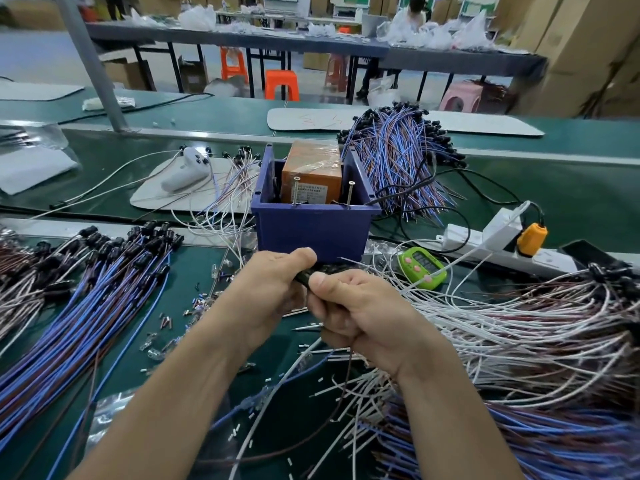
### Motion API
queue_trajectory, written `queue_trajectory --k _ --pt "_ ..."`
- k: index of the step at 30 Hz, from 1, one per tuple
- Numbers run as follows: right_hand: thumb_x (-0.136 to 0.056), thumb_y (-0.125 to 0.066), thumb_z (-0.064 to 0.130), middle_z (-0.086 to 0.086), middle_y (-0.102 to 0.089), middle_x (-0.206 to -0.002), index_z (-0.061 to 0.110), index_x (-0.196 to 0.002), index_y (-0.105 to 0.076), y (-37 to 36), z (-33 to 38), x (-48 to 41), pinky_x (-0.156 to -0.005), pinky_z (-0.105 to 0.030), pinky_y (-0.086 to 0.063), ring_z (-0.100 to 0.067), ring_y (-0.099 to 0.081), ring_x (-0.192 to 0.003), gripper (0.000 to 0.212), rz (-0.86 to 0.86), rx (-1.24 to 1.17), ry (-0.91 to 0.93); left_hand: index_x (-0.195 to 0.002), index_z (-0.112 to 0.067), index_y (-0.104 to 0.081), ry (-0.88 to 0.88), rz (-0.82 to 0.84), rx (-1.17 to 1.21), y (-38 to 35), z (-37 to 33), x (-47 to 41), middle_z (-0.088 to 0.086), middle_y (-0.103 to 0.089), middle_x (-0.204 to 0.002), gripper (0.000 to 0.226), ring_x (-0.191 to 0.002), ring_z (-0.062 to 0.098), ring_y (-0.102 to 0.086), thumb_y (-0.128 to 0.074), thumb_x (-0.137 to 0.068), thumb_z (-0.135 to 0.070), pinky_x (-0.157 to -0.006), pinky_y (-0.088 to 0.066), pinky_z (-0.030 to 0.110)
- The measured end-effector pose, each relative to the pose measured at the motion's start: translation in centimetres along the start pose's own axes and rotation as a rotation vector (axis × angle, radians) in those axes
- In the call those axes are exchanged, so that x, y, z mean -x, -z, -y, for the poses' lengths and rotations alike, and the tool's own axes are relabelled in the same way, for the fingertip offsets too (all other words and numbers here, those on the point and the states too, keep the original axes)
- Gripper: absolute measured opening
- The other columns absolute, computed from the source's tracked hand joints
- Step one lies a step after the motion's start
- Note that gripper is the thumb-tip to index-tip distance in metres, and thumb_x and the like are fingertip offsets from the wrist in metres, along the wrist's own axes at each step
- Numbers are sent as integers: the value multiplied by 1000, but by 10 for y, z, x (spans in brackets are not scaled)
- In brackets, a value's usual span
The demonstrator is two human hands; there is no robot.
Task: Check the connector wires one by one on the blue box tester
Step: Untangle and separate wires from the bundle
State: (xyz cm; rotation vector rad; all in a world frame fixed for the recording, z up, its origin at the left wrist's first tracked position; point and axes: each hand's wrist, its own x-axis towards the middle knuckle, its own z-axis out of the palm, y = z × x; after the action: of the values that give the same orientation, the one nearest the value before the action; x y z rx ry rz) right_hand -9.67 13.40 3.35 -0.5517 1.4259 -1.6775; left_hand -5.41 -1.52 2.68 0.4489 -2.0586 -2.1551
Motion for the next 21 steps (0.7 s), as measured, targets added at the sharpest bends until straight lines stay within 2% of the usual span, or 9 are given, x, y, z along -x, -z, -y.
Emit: queue_trajectory --k 1,3,4,5,7,8,15,18,21 --pt "-103 -52 28 4 -22 -39 8 -62 -59 1 0 0 -43 -20 -23 -8 -12 -37 46 -2 0 -1 -70 16 -50 -6 -13 -7 -1 -1 0 51 -35 -69 46 -69 40 -36 -61 -94 -22 -59 -23 43" --pt "-105 -52 26 3 -24 -40 10 -61 -60 2 0 0 -43 -20 -24 -9 -14 -36 47 -12 19 -8 -62 14 -45 -77 -64 -100 1 -2 -1 45 -37 -60 54 -59 33 -30 -60 -94 -27 -56 -19 44" --pt "-105 -52 25 3 -25 -40 10 -61 -60 3 -1 -1 -42 -20 -25 -9 -15 -36 47 -17 34 -13 -59 13 -43 -149 -102 -203 5 -1 -1 35 -38 -53 58 -52 28 -29 -61 -92 -32 -51 -20 40" --pt "-105 -53 25 2 -26 -40 11 -61 -61 3 -2 -2 -42 -20 -25 -9 -15 -36 47 -21 49 -18 -48 0 -41 -235 -140 -322 9 -1 -1 21 -35 -46 59 -45 21 -28 -61 -92 -35 -46 -20 30" --pt "-105 -54 25 1 -26 -42 13 -60 -62 2 -3 -3 -42 -20 -24 -9 -15 -37 47 -25 68 -20 -43 -12 -36 -360 -203 -507 14 -2 1 -8 -26 -39 61 -38 10 -20 -60 -93 -37 -39 -21 21" --pt "-105 -54 25 1 -25 -42 13 -60 -62 2 -3 -4 -42 -21 -23 -9 -14 -37 47 -24 72 -20 -42 -14 -34 -383 -217 -528 15 -3 1 -11 -23 -39 61 -37 9 -19 -59 -92 -39 -39 -19 20" --pt "-106 -52 25 2 -25 -42 13 -60 -61 3 0 -2 -42 -22 -23 -10 -15 -37 48 -14 115 -24 -43 -19 -39 -171 -129 -291 13 2 -5 5 -31 -44 62 -44 17 -20 -62 -100 -25 -45 -18 27" --pt "-106 -52 25 2 -24 -42 11 -61 -59 1 1 -1 -43 -22 -22 -10 -15 -38 48 -9 113 -6 -54 3 -47 -65 -38 -157 14 0 -4 18 -41 -53 57 -50 21 -25 -58 -103 -24 -56 -19 38" --pt "-105 -52 25 4 -24 -41 12 -59 -59 1 0 -1 -43 -22 -22 -9 -15 -37 49 -22 116 18 -55 5 -44 60 63 -45 9 2 -2 15 -34 -53 51 -57 26 -20 -53 -101 -14 -58 -17 42"
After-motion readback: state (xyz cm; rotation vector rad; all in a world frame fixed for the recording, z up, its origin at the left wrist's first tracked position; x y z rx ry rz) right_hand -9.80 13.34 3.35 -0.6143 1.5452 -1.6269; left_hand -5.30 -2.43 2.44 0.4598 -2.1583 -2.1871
